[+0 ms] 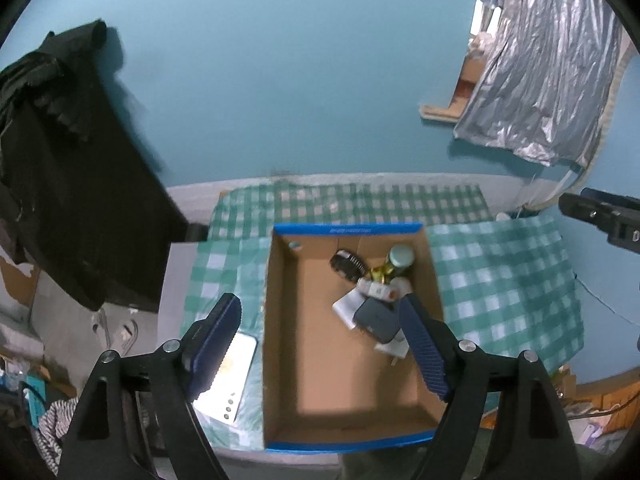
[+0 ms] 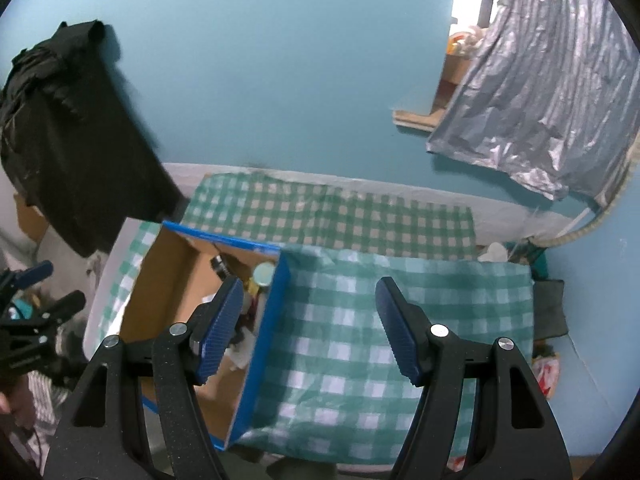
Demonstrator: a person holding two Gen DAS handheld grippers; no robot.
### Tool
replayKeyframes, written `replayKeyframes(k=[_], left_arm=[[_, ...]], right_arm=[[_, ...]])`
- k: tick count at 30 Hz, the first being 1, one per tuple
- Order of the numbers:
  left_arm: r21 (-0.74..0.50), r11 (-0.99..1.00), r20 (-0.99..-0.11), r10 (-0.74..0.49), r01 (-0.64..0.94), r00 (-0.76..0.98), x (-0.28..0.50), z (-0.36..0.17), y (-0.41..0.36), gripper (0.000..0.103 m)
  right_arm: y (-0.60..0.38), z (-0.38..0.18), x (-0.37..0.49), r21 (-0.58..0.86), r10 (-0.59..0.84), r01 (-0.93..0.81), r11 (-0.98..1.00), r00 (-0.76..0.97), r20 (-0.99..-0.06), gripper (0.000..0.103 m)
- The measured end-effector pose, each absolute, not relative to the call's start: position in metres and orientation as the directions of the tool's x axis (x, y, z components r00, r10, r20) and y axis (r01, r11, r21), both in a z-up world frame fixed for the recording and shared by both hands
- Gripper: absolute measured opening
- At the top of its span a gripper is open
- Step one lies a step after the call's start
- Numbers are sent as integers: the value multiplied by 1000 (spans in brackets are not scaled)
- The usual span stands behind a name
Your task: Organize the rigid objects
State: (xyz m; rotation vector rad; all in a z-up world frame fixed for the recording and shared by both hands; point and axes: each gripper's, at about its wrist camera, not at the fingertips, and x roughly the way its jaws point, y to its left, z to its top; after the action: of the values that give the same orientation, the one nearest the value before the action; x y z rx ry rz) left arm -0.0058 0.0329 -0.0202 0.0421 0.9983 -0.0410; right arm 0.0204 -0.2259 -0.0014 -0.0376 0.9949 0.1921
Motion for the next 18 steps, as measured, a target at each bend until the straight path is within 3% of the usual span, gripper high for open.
replayKeyframes(k=[5, 18], left_arm=[[40, 997, -824, -6, 68, 566, -6, -10, 24, 90], [32, 999, -786, 18, 12, 618, -11, 4, 19, 93]], right_arm=[[-235, 6, 13, 46, 128, -158, 986, 565, -815, 68], [-254, 8, 5, 39, 120, -147, 988, 599, -792, 68]])
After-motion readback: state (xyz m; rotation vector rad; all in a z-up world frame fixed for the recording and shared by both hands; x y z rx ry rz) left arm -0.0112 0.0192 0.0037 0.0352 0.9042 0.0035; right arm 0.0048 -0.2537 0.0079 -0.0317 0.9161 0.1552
